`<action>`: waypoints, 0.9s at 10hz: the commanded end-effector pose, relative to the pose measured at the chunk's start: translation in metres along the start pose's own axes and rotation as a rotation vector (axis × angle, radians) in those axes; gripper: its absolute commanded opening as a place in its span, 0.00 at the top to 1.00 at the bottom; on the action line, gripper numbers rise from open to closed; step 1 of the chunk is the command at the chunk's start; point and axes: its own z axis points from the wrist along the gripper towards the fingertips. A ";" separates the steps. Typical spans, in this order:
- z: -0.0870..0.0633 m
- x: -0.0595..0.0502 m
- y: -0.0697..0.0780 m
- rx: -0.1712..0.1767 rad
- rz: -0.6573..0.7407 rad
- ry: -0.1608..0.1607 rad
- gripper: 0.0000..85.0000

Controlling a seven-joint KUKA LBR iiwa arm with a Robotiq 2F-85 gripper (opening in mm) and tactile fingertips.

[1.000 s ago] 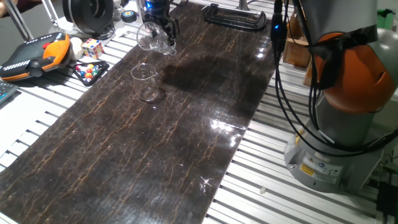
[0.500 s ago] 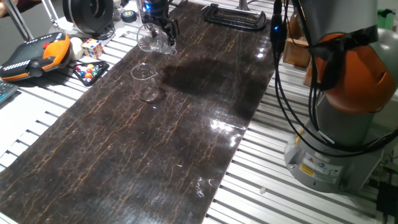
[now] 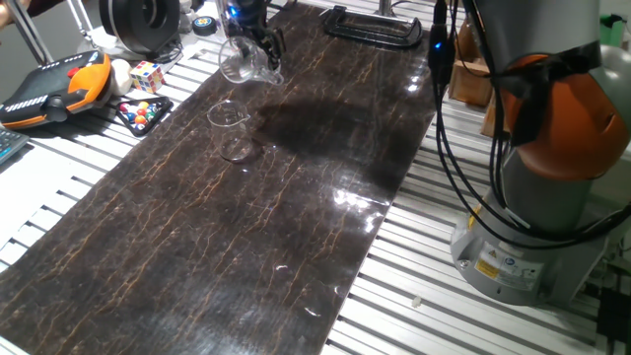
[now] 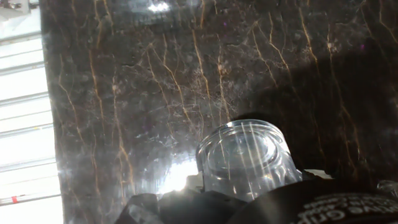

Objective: Pour the water from one cup into another empty cup

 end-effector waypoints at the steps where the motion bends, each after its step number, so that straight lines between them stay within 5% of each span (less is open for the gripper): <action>1: 0.000 0.000 0.000 -0.003 -0.005 -0.008 0.99; 9: 0.000 0.005 0.000 -0.033 -0.061 -0.110 0.99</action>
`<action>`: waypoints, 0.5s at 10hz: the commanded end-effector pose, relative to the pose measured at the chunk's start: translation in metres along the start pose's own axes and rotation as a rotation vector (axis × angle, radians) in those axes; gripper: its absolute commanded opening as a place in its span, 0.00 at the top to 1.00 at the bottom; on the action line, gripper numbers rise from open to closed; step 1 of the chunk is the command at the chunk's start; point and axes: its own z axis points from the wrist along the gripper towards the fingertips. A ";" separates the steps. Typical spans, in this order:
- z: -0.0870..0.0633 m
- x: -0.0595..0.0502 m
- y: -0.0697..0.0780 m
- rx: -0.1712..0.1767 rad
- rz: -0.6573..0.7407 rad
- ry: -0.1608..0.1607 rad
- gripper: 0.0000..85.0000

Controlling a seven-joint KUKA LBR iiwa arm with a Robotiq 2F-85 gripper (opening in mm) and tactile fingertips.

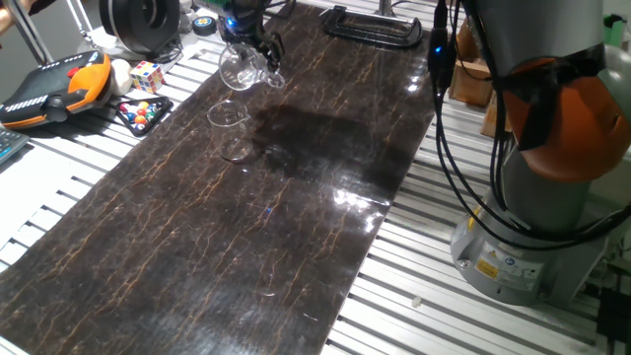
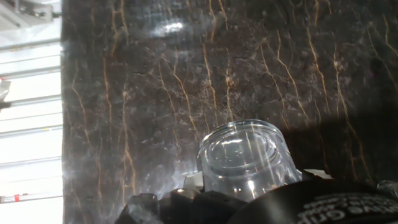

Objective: Pour the water from one cup into another empty cup

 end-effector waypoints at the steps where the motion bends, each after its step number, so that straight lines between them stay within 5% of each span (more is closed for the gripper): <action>1: 0.000 0.000 0.000 -0.005 -0.008 -0.015 0.99; 5: -0.001 0.001 0.001 -0.025 -0.025 -0.067 0.99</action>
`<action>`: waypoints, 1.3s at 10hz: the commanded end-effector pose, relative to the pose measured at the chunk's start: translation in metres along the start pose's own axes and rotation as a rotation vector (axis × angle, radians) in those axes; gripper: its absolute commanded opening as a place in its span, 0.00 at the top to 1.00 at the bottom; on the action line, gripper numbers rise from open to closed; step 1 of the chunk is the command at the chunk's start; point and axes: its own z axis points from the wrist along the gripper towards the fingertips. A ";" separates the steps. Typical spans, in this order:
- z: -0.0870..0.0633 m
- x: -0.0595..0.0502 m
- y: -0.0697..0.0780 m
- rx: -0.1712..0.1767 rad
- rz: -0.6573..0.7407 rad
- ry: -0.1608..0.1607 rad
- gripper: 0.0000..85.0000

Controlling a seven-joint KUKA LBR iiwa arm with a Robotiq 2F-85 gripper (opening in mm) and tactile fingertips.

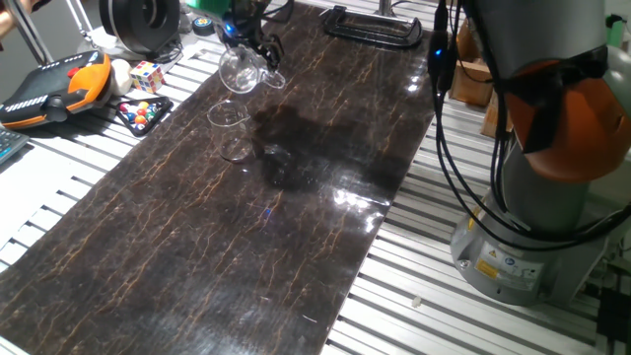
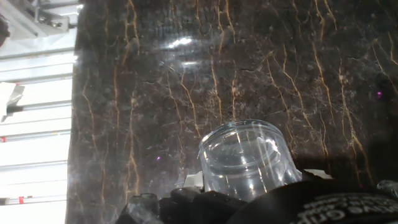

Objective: Pour the water from one cup into another empty cup

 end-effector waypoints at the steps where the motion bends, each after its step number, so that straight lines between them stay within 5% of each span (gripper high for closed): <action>1: -0.001 0.000 0.000 -0.003 -0.003 -0.010 0.99; 9: -0.004 0.003 0.004 -0.029 -0.031 -0.096 0.99; 13: -0.002 0.005 0.007 -0.031 -0.030 -0.108 0.99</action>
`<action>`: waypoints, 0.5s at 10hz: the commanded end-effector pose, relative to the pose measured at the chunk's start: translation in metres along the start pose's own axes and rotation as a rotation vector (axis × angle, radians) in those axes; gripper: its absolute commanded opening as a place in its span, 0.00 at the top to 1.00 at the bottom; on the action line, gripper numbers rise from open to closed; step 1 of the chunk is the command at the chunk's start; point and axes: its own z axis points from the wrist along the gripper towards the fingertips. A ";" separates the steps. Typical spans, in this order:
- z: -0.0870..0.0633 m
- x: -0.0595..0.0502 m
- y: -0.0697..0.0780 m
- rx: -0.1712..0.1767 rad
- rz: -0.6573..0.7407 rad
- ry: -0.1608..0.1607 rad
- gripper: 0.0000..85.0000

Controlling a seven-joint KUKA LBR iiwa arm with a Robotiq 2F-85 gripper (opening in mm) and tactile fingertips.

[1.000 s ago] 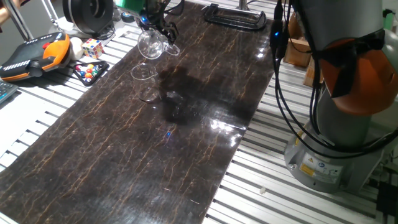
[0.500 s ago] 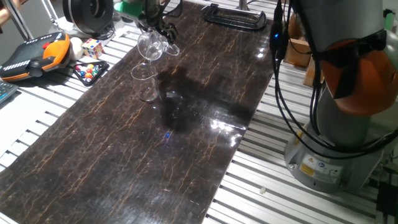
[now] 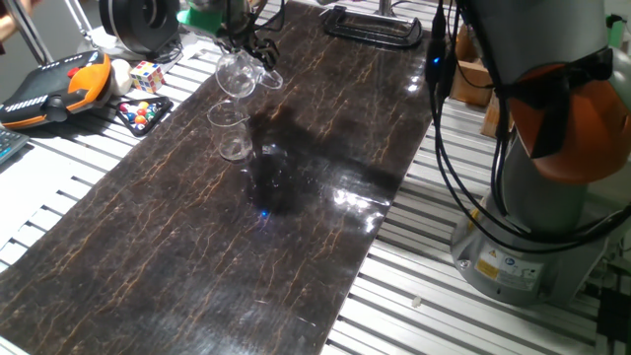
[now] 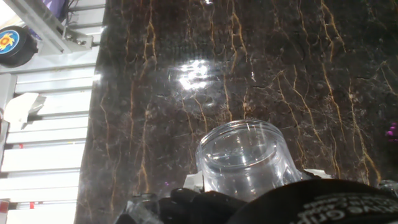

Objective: Pour the water from one cup into another empty cup

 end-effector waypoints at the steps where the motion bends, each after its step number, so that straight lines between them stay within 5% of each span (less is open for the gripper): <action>1: 0.000 0.001 0.001 0.000 -0.003 -0.002 0.99; 5: -0.001 0.004 0.005 -0.009 -0.018 -0.026 0.99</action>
